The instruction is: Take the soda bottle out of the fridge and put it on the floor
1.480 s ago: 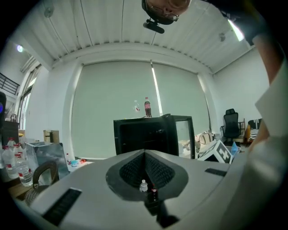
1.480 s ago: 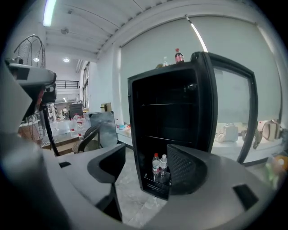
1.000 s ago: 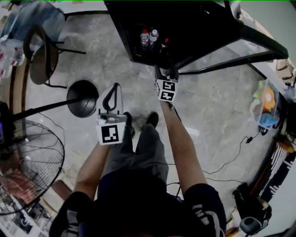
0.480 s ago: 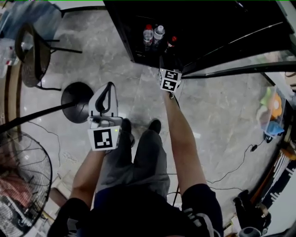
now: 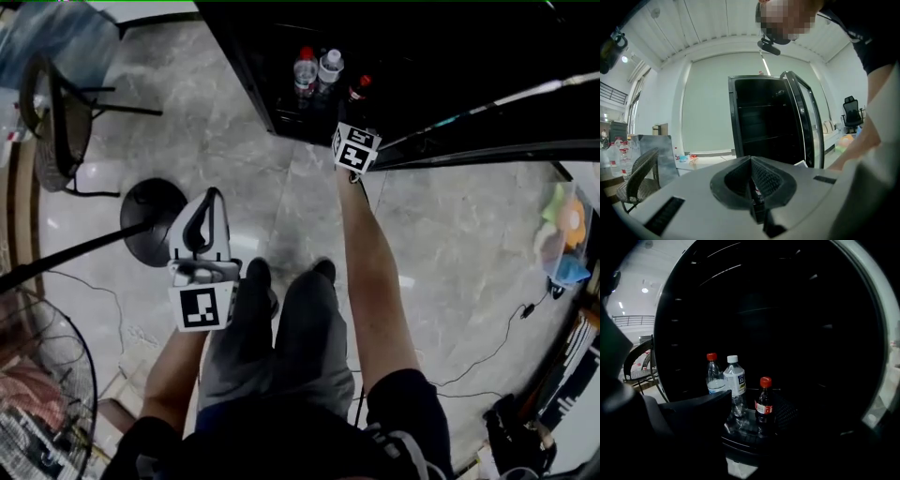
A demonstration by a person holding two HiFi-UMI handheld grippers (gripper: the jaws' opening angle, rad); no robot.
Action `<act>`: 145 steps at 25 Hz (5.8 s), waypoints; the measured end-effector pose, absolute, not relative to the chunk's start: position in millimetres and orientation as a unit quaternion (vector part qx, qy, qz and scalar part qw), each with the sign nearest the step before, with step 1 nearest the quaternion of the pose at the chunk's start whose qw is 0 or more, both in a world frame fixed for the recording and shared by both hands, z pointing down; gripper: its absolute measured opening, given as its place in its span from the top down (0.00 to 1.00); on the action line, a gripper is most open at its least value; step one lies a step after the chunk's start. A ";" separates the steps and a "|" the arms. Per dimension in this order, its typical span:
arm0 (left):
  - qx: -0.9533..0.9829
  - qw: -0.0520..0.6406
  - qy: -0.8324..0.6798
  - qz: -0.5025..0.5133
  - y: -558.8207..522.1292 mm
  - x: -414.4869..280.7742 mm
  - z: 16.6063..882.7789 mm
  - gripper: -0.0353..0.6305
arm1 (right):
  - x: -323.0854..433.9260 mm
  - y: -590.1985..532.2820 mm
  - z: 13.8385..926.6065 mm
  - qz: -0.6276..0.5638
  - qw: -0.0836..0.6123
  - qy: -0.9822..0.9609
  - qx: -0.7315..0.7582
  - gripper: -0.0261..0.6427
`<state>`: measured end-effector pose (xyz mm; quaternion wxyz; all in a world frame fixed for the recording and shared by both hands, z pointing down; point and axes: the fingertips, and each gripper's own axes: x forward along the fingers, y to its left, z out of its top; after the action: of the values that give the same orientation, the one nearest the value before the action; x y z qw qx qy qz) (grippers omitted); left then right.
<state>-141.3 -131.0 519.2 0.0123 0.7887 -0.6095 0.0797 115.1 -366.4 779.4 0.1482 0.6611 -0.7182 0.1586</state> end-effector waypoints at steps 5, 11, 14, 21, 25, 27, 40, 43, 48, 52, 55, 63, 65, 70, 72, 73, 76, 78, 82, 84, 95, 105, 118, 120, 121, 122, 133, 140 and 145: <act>0.791 0.010 -0.607 0.076 -137.5 -145.6 535.0 0.91 | 123.2 -394.2 805.4 0.162 0.147 -0.709 0.670 0.55; 0.795 0.005 -0.602 0.074 -139.9 -146.5 558.2 0.91 | 138.8 -413.7 838.1 0.170 0.158 -0.693 0.683 0.55; 0.795 0.005 -0.601 0.077 -141.6 -146.4 570.3 0.91 | 142.7 -422.4 848.5 0.170 0.156 -0.694 0.682 0.55; 0.796 -0.001 -0.601 0.077 -143.3 -145.3 580.9 0.91 | 145.6 -437.5 856.9 0.167 0.147 -0.692 0.687 0.55; 0.794 -0.003 -0.603 0.076 -143.7 -148.4 586.9 0.91 | 145.6 -443.1 865.2 0.165 0.146 -0.690 0.690 0.54; 0.795 -0.005 -0.602 0.076 -143.9 -148.5 589.6 0.91 | 146.5 -445.2 866.0 0.159 0.144 -0.691 0.690 0.53; 0.796 -0.005 -0.600 0.076 -146.4 -158.0 599.5 0.91 | 139.8 -436.5 860.0 0.141 0.143 -0.701 0.684 0.54; 0.797 -0.003 -0.599 0.077 -148.4 -160.0 603.1 0.91 | 135.5 -428.2 858.4 0.139 0.142 -0.708 0.677 0.54; 0.800 -0.006 -0.595 0.082 -152.9 -158.7 608.7 0.91 | 128.2 -406.6 843.3 0.123 0.136 -0.730 0.658 0.54; 0.807 -0.003 -0.584 0.087 -159.4 -151.1 619.3 0.91 | 114.2 -374.7 833.7 0.107 0.134 -0.761 0.626 0.54; 0.814 -0.007 -0.573 0.094 -167.0 -143.2 634.1 0.91 | 106.9 -348.5 833.9 0.107 0.133 -0.780 0.602 0.54; 0.834 0.002 -0.543 0.103 -180.1 -122.9 688.5 0.91 | 83.1 -277.2 849.5 0.113 0.142 -0.824 0.537 0.54; 0.840 0.004 -0.532 0.104 -182.2 -116.5 703.9 0.91 | 77.5 -261.7 858.0 0.114 0.144 -0.831 0.525 0.54; 0.851 0.012 -0.513 0.116 -184.5 -108.2 744.7 0.91 | 61.6 -227.7 894.6 0.130 0.149 -0.846 0.495 0.54; 0.855 0.011 -0.504 0.119 -184.4 -105.2 760.0 0.91 | 55.5 -216.0 911.6 0.135 0.153 -0.851 0.484 0.54; 0.858 0.012 -0.499 0.120 -184.1 -103.8 767.3 0.91 | 52.7 -210.1 920.8 0.138 0.155 -0.852 0.480 0.54; 0.865 0.013 -0.487 0.121 -184.3 -102.0 787.3 0.91 | 43.5 -197.2 949.8 0.141 0.162 -0.857 0.468 0.54; 0.867 0.012 -0.482 0.122 -185.3 -102.6 801.6 0.91 | 38.1 -190.6 971.0 0.143 0.169 -0.860 0.461 0.54; 0.870 0.012 -0.476 0.129 -187.9 -104.4 830.5 0.91 | 33.2 -183.1 1013.1 0.147 0.183 -0.860 0.453 0.54; 0.872 0.007 -0.472 0.131 -189.5 -104.2 840.8 0.91 | 32.7 -182.3 1029.9 0.146 0.183 -0.860 0.454 0.54; 0.879 -0.007 -0.456 0.142 -187.0 -97.1 884.2 0.91 | 42.7 -175.4 1106.8 0.153 0.197 -0.847 0.469 0.54; 0.881 -0.011 -0.450 0.145 -180.3 -91.1 912.5 0.91 | 48.7 -180.3 1136.2 0.144 0.194 -0.840 0.486 0.54; 0.880 -0.004 -0.453 0.145 -176.3 -97.8 924.7 0.91 | 57.3 -172.1 1145.6 0.135 0.178 -0.835 0.502 0.52; 0.880 -0.003 -0.452 0.147 -174.8 -97.6 926.8 0.91 | 58.8 -167.7 1146.3 0.136 0.175 -0.836 0.502 0.52; 0.880 -0.002 -0.452 0.147 -174.2 -97.3 928.0 0.91 | 59.2 -165.8 1146.8 0.136 0.175 -0.837 0.501 0.52; 0.880 -0.003 -0.451 0.148 -173.8 -96.8 928.9 0.91 | 59.4 -164.4 1147.2 0.134 0.175 -0.837 0.500 0.52; 0.881 -0.008 -0.448 0.152 -172.7 -95.6 936.1 0.91 | 60.7 -156.9 1150.1 0.151 0.178 -0.839 0.492 0.49; 0.881 -0.010 -0.449 0.151 -172.6 -95.1 934.1 0.91 | 68.2 -148.4 1133.2 0.148 0.171 -0.843 0.488 0.48; 0.880 -0.016 -0.451 0.150 -170.9 -94.8 927.1 0.91 | 73.4 -144.9 1103.8 0.140 0.161 -0.851 0.480 0.52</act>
<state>-94.8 -170.9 927.1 -0.0162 0.8797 -0.4509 0.1503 73.4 -144.9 1103.8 0.1607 0.4804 -0.8508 0.1397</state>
